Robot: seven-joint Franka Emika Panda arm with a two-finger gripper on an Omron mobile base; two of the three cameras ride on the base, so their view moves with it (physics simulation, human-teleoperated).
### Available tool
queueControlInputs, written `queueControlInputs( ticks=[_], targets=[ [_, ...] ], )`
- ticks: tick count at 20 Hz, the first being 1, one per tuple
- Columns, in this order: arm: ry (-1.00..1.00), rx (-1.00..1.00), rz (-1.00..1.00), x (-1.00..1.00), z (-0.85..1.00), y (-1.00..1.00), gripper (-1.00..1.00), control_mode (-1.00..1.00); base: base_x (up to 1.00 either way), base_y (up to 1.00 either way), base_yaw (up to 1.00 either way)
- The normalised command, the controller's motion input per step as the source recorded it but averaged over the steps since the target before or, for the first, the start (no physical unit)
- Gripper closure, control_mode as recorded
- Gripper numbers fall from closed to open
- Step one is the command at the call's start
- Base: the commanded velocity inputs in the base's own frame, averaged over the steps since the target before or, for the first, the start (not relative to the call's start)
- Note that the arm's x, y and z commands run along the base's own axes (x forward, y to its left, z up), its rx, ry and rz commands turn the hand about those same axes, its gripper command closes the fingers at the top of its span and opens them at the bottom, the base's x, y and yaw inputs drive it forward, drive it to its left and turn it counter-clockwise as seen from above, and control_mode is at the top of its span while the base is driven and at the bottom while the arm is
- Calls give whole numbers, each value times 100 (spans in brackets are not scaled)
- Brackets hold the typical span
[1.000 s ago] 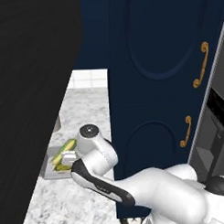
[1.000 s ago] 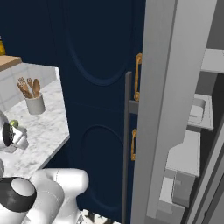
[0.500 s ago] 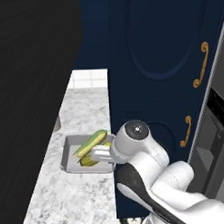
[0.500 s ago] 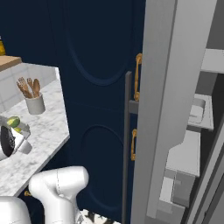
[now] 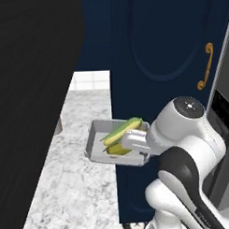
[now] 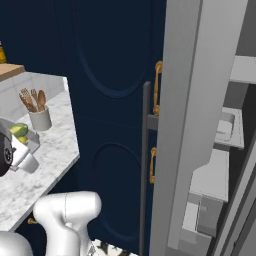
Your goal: Take the meat container that has the shrimp and place it on the second highest rack of the freezer. Then take the vegetable container that has the cucumber and corn and place it on the highest rack of the freezer.
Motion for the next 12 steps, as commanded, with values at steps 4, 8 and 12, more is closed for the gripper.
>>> queueControlInputs(
  ticks=[4,8,12],
  targets=[
    [7,0,-7,-50,100,-64,100,-100,0,0,0],
    [2,0,-1,-44,90,-30,100,-100,0,0,0],
    [-7,-1,-1,-63,43,-11,100,-100,0,0,0]
  ],
)
